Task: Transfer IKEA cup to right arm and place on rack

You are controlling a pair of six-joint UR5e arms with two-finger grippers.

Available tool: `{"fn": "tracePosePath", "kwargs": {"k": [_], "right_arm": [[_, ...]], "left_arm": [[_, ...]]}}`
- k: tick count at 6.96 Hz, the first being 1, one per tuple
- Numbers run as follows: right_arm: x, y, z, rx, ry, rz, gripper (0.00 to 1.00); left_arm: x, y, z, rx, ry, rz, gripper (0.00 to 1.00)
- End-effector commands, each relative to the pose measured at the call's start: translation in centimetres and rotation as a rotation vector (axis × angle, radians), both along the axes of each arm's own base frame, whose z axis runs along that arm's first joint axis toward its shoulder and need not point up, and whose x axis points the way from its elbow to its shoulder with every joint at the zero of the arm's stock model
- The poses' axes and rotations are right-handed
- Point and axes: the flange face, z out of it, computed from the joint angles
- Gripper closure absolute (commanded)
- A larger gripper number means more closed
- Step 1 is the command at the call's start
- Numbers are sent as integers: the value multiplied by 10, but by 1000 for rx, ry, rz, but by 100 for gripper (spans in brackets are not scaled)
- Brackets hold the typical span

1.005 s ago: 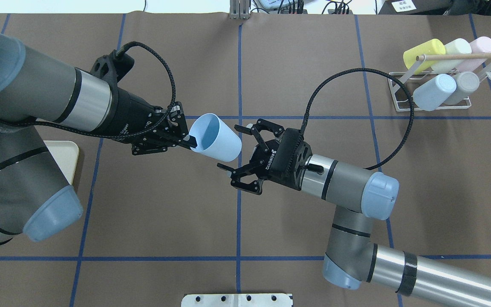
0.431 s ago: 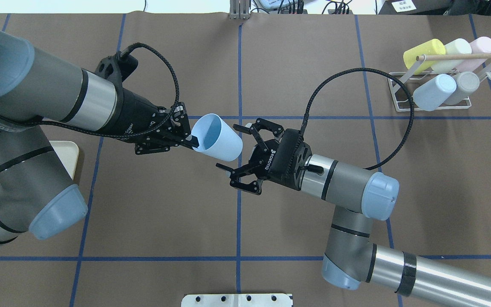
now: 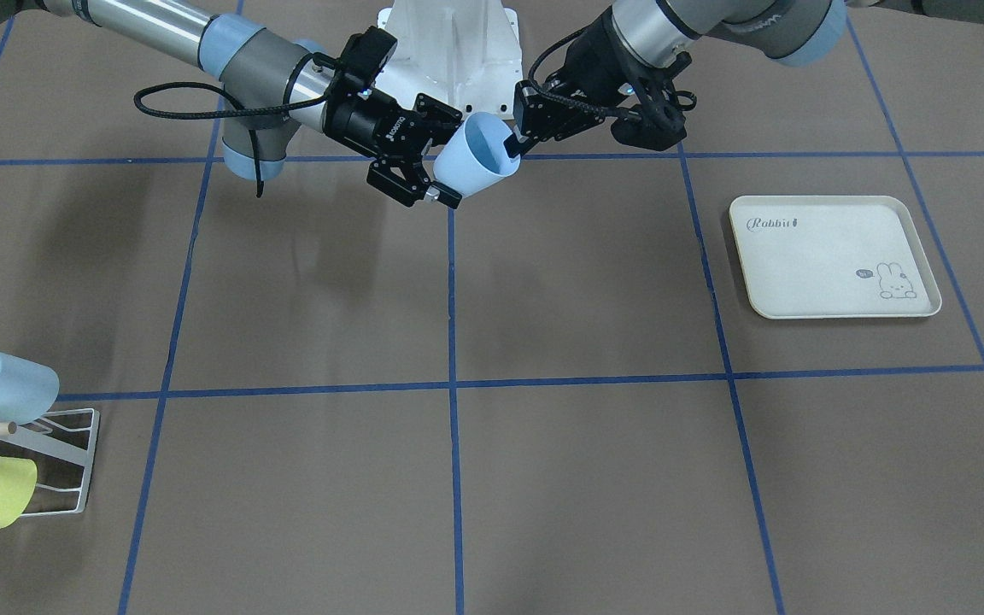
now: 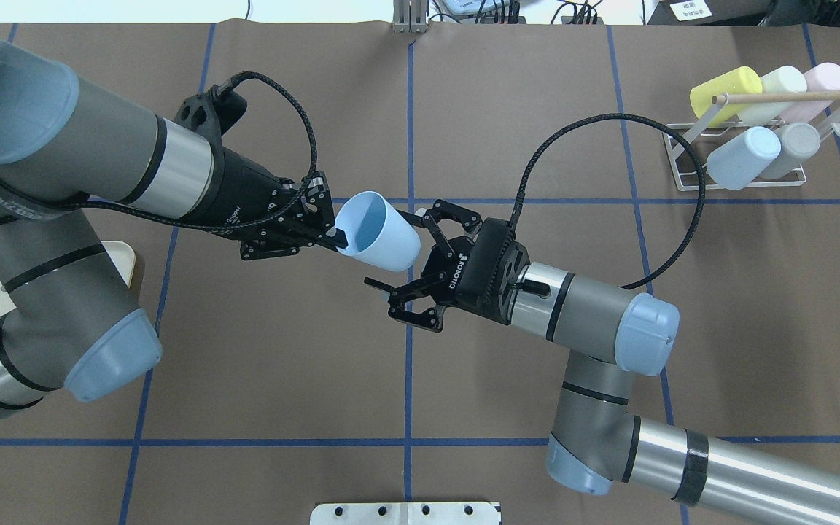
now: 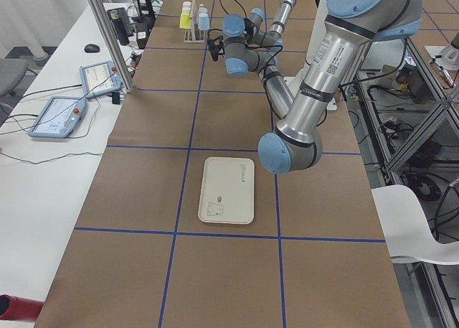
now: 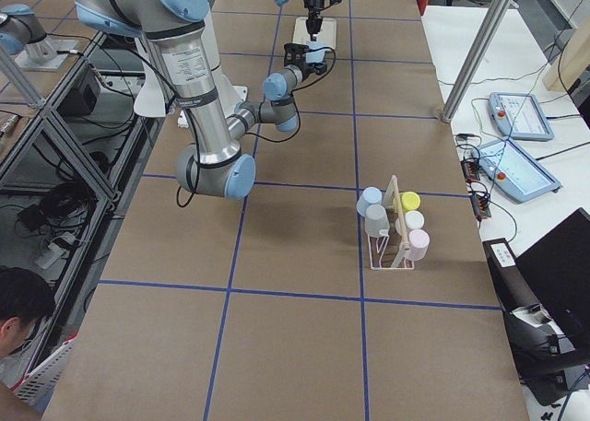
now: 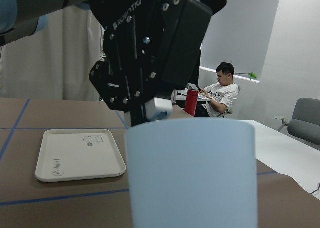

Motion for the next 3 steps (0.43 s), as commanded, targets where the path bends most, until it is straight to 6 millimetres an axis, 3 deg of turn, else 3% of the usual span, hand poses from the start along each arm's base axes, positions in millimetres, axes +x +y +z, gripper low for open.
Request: {"fn": "tracePosePath", "kwargs": {"k": [1,2,3], "right_arm": [[1,-2,-1,0,-1,3,22],[3,-3,-2,12,2,12,46],[4,-3,0,11,5,14,59]], "left_arm": [[2,-1,0,1,-2,0,100],[1,-2,0,7,-1,0,100],[0,-1,-1,12,1,0,33]]}}
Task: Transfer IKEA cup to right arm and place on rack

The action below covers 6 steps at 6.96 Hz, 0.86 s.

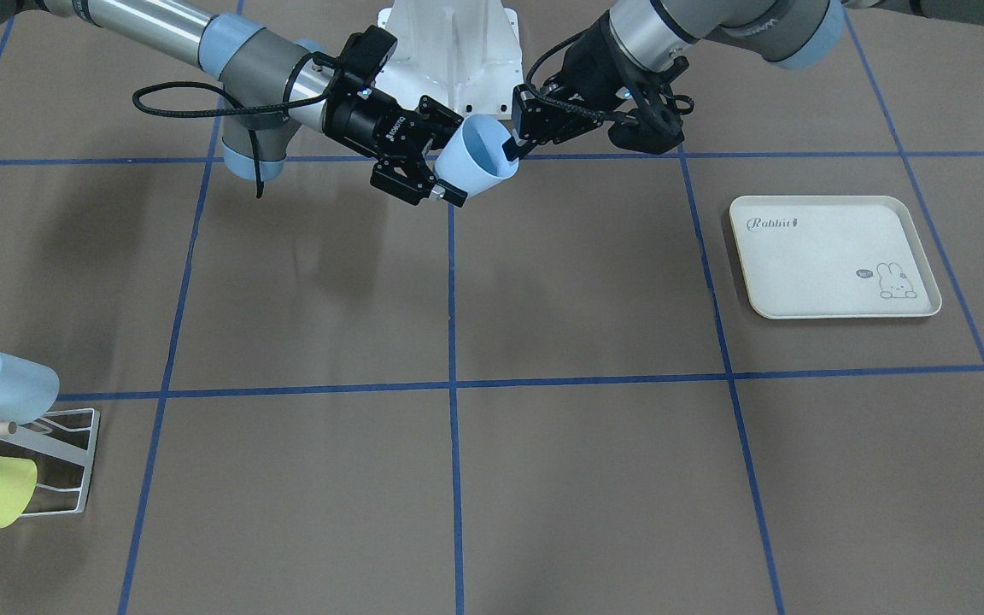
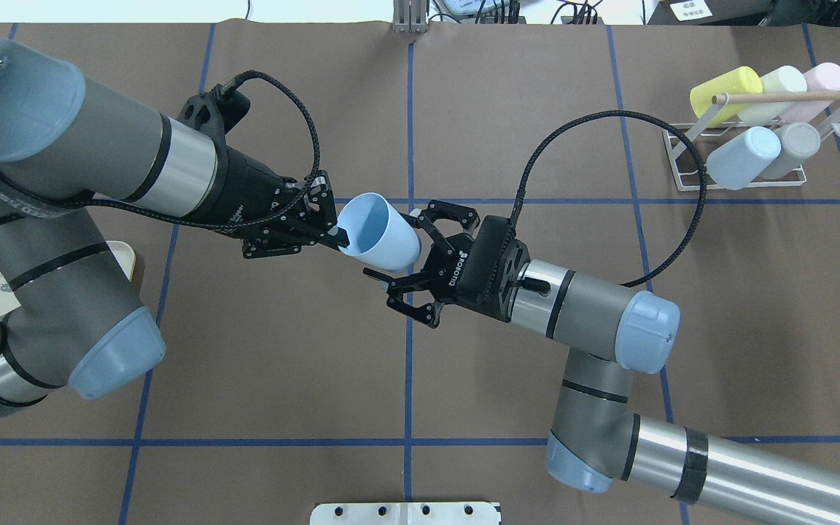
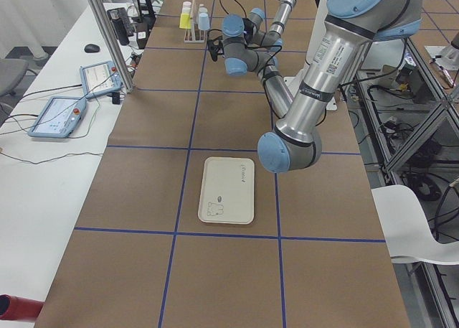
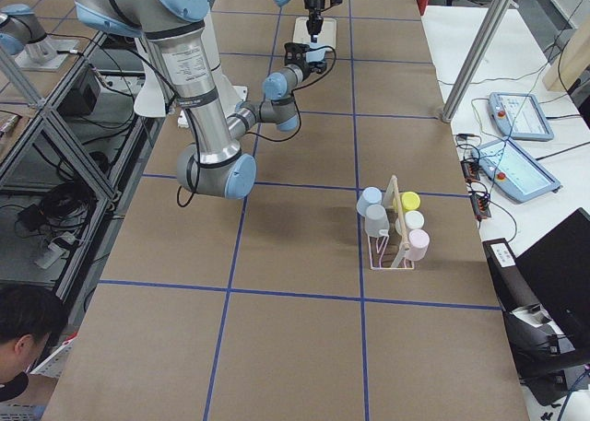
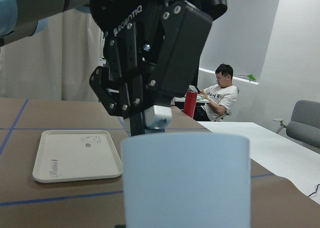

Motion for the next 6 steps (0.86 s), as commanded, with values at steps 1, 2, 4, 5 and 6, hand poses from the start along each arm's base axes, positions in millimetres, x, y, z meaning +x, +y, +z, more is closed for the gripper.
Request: {"fn": "tracePosePath", "kwargs": {"k": [1,2,4,5,6], "right_arm": [[1,-1,0,1,6,6,63],[-2,-2,5,-7,25,6,65],[-9,-18,12,-75,166,18,77],[-2,-30,13,-123,265,37,79],[23,-31,7,-185,400,53,87]], "left_arm": [[-3,2,-4,17,7,1,0],[-6,1,-5,23,9,-3,0],[-11,-7,3,15,-5,-24,0],[-15,-12,18,51,-35,-26,0],[-19,-17,46,83,-83,-44,0]]}}
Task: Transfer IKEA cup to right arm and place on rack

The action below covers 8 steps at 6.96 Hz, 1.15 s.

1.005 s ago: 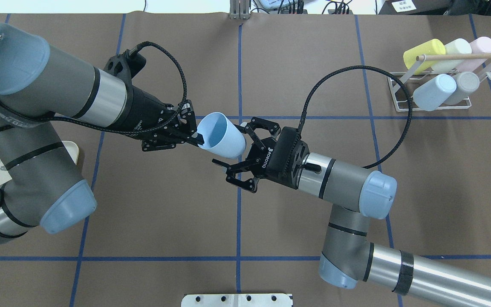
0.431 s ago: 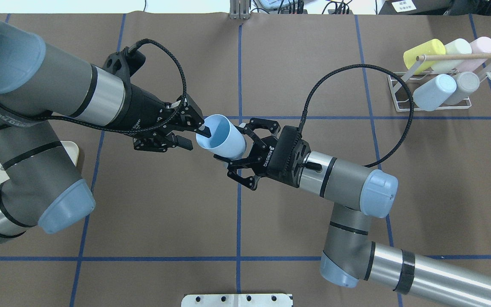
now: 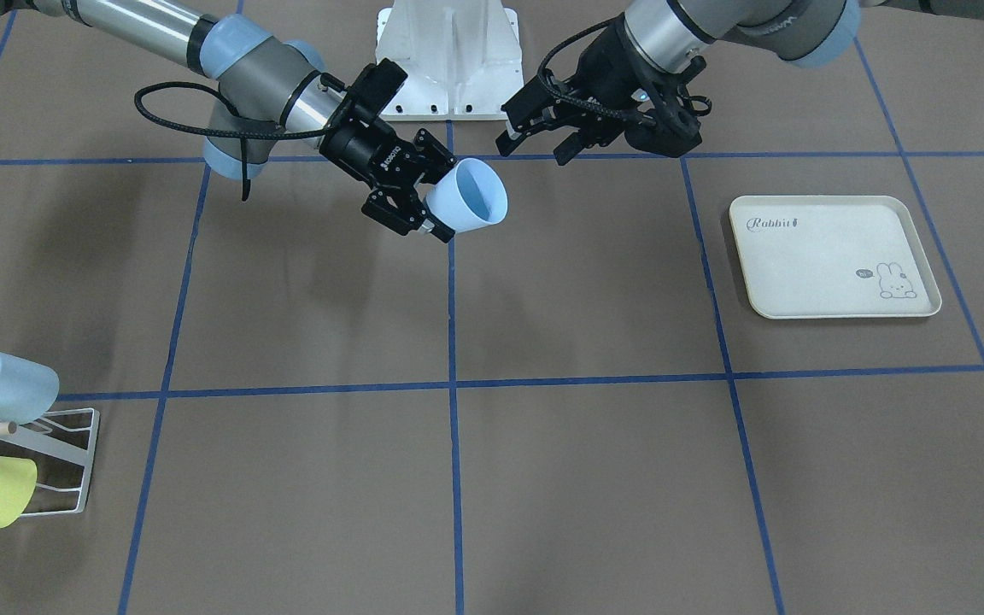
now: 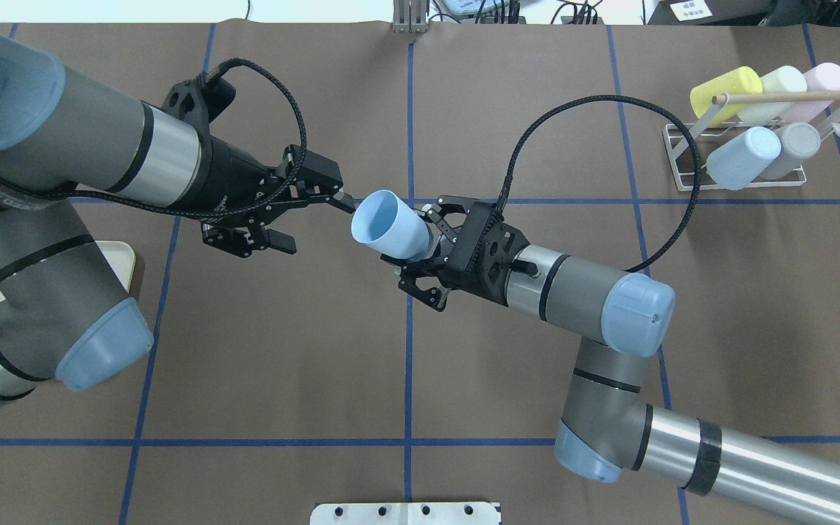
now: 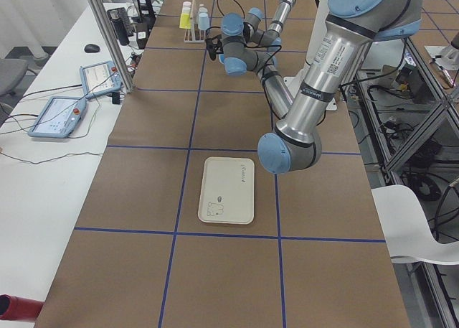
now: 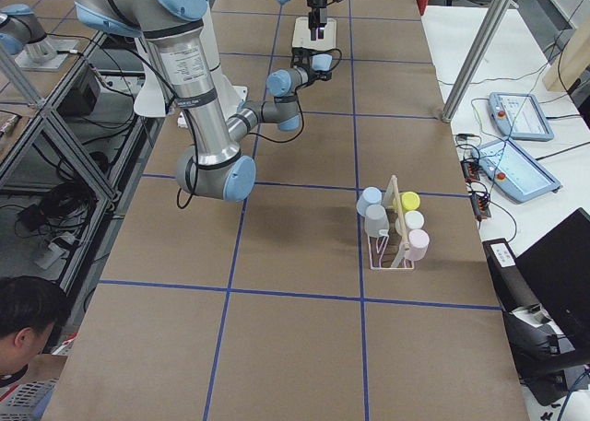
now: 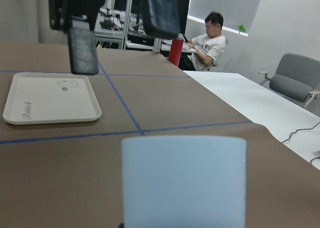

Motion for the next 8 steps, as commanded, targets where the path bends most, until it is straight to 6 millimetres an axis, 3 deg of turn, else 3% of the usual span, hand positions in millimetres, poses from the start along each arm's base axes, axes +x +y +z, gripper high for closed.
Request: {"fn": "tracePosePath", "kwargs": {"k": [1,3,5,7,8], "right_arm": [[58,1,-22,-148,304,36,89],[121,-3,-40,-300,579,92,89],[171,-21,-27,-362,794,144,90],[228,-22,-3,-339,1085,114,89],[252,-30,30,-318,1208,92,87]], "left_arm": [[-7,-9,55,71,-100,-28,0],[-17,-25,89,125,-288,-31,0],[-22,-39,121,242,-522,15,0],[-61,-49,177,402,-651,97,0],[-64,-47,179,408,-654,102,0]]}}
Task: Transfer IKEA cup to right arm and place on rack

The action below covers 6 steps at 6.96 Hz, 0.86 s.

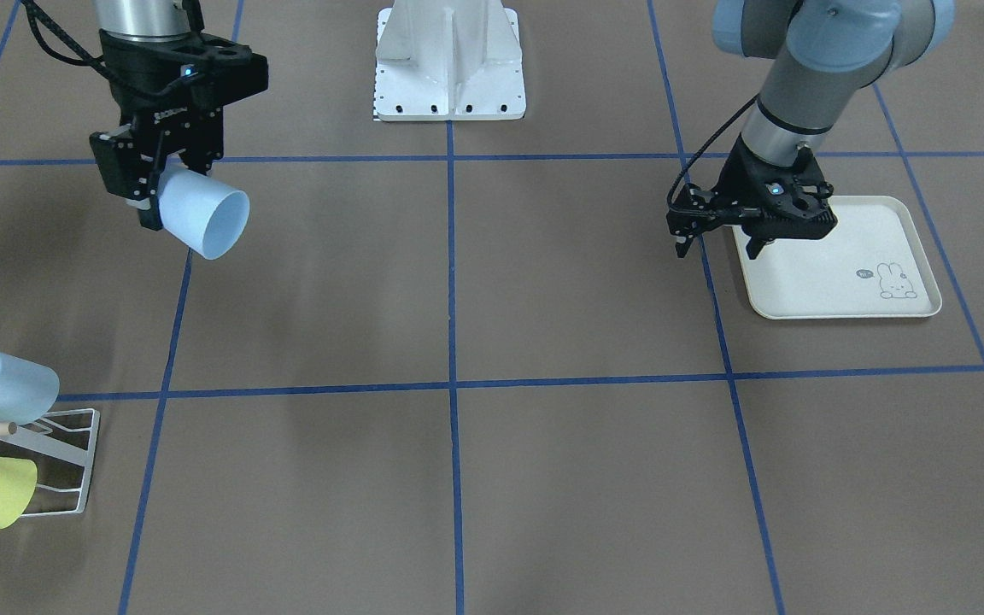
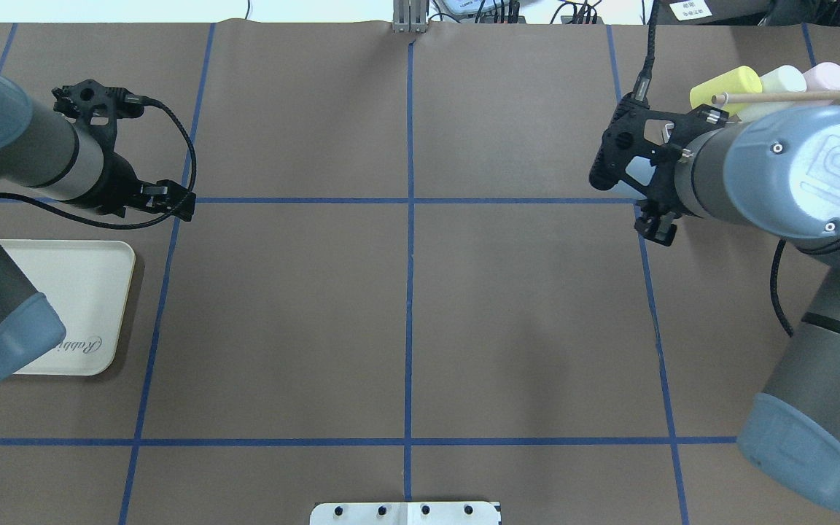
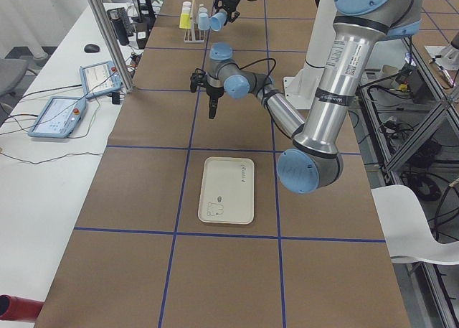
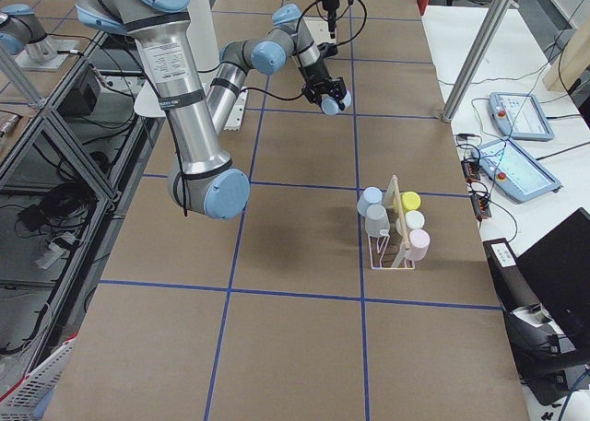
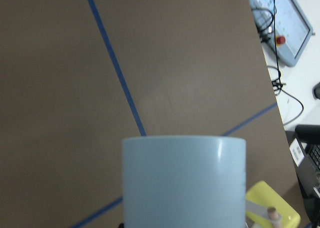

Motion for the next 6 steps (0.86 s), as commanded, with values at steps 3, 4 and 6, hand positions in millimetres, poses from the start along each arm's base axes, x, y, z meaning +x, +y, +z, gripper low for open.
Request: {"fn": "tracePosePath", "kwargs": {"k": [3,4,6], "right_arm": [[115,-29,110,-4,490,-225,83],[119,-38,127,5,598,-230,82],[110,-56,160,-26,703,-301,82]], "left_arm": [[-9,1,8,28,-24,25,0],[-9,1,8,27,-23,24,0],[-7,2,7,27,-22,26,0]]}}
